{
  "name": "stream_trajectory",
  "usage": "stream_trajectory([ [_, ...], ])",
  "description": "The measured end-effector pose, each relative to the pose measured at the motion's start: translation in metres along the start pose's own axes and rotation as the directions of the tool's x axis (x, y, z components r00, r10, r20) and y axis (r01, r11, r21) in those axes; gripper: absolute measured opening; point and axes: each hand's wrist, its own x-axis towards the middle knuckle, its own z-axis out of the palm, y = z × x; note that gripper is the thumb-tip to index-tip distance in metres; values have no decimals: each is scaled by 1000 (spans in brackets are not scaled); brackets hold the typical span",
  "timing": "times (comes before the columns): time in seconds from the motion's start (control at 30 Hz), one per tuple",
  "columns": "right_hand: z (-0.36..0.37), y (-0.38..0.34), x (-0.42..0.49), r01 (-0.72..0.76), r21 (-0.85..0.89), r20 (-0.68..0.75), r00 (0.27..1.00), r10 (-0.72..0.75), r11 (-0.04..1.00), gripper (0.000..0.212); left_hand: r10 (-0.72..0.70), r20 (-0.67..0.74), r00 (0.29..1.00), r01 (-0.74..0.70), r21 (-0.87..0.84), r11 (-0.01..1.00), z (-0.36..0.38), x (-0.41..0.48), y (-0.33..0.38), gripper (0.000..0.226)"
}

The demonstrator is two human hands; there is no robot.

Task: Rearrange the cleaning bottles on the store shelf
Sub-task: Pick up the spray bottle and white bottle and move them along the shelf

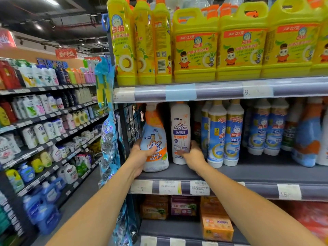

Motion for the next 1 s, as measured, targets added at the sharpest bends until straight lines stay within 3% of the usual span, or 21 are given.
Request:
stream_trajectory([
  [0.2, -3, 5, 2, 49, -93, 33, 998, -46, 995, 59, 66, -32, 997, -63, 72, 995, -3, 12, -3, 48],
  [0.37, -7, 13, 7, 53, -236, 94, 995, -32, 970, 56, 197, -120, 973, -161, 257, 953, -5, 12, -11, 59],
  [0.5, -8, 13, 9, 58, -276, 77, 996, -38, 959, 56, 192, -111, 975, -131, 411, 902, -7, 10, -20, 63],
  [1.0, -5, 11, 16, 3, -313, 78, 997, 22, 950, 55, 202, -165, 965, -114, 429, 896, -5, 20, -25, 63],
])
